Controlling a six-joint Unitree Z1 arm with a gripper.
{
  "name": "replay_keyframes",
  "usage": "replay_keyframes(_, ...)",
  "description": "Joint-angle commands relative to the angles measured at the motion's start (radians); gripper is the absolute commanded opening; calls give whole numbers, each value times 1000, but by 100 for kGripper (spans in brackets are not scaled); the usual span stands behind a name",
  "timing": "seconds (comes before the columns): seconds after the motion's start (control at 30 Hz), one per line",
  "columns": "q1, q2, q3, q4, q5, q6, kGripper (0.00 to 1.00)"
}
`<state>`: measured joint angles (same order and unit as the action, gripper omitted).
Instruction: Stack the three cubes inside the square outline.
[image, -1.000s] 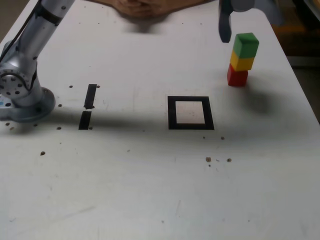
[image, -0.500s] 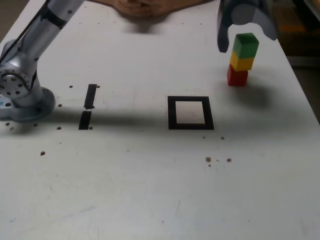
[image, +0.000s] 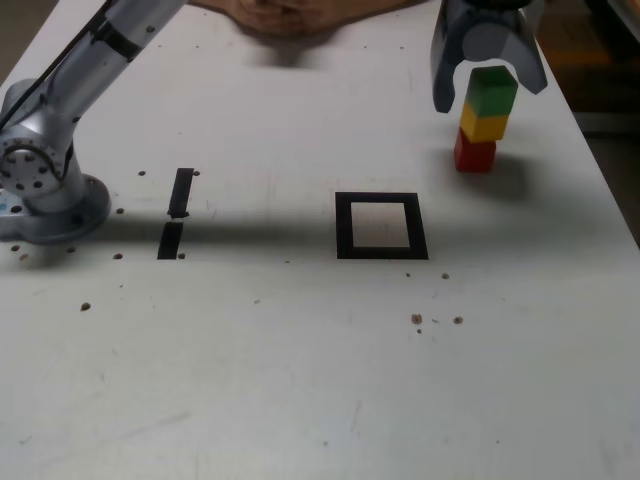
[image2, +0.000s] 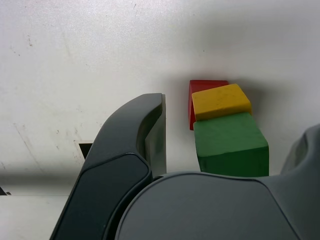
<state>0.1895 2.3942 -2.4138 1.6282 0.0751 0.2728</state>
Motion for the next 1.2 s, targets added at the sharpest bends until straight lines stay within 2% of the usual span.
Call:
replay_keyframes(0.0,2,4,-1,11,3,-8,80)
replay_keyframes(0.2,-6,3,-16,3,31,-32,49)
replay_keyframes(0.37,-12,1,-29,-3,35,-33,36)
replay_keyframes(0.5,-17,-10,-23,-1,37,-33,32)
replay_keyframes(0.67,-26,-64,3,3,59,-34,28)
replay_keyframes(0.97,-23,-277,176,8,111,-46,28)
replay_keyframes(1.17,36,-375,401,5,86,-53,28)
